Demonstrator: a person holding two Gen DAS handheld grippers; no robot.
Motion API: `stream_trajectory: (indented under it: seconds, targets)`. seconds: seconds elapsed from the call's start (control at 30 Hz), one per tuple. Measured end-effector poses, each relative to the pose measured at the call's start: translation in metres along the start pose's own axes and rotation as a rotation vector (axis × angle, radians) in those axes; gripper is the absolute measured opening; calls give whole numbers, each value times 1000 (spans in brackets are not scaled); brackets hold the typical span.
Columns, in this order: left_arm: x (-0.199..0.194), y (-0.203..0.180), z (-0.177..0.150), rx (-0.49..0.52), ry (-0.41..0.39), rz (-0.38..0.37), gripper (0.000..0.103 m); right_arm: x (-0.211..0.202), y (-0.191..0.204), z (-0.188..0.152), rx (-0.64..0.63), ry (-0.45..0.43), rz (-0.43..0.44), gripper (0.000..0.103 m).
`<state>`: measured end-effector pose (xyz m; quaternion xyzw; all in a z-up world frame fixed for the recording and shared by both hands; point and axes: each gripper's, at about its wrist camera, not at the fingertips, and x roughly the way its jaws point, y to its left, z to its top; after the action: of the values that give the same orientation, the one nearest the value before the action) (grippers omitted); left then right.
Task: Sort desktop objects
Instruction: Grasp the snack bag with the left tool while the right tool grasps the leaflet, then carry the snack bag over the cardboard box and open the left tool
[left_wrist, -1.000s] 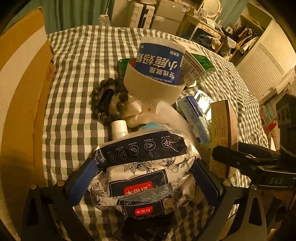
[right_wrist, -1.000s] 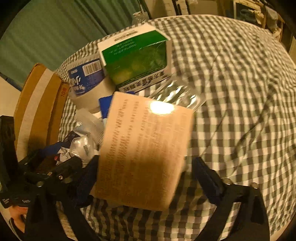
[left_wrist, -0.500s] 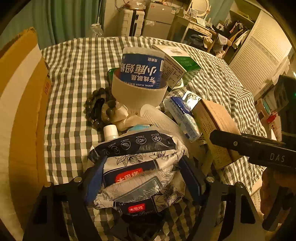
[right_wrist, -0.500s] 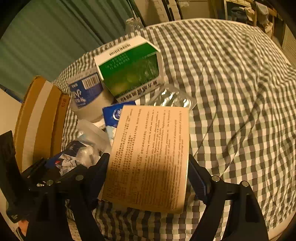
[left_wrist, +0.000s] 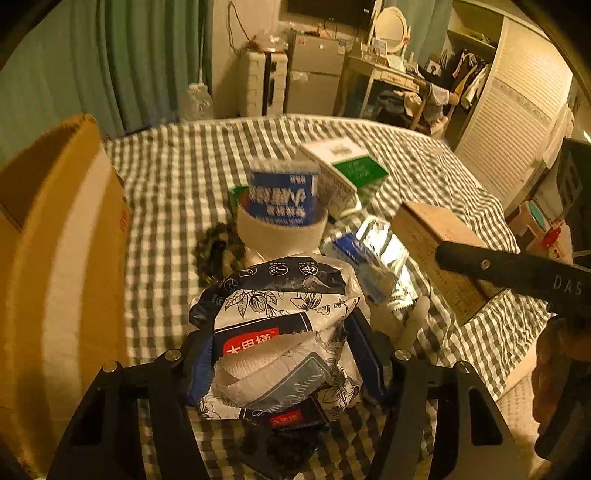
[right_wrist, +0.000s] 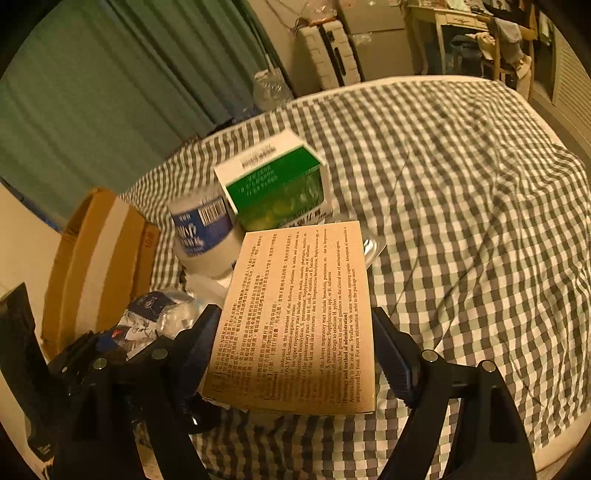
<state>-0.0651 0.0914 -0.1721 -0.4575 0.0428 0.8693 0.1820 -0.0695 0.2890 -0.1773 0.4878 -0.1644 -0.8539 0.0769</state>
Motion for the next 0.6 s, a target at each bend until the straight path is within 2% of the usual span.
stream_trajectory:
  seconds: [0.27, 0.43, 0.6]
  targets:
    - [-57, -5, 7, 40, -151, 111, 65, -51, 6, -3, 53, -150, 33, 79]
    - [-102, -8, 11, 63, -260, 171, 65, -90, 27, 1, 38, -270, 73, 79]
    - [-142, -11, 17, 76, -341, 198, 65, -139, 54, 1, -11, -404, 113, 79]
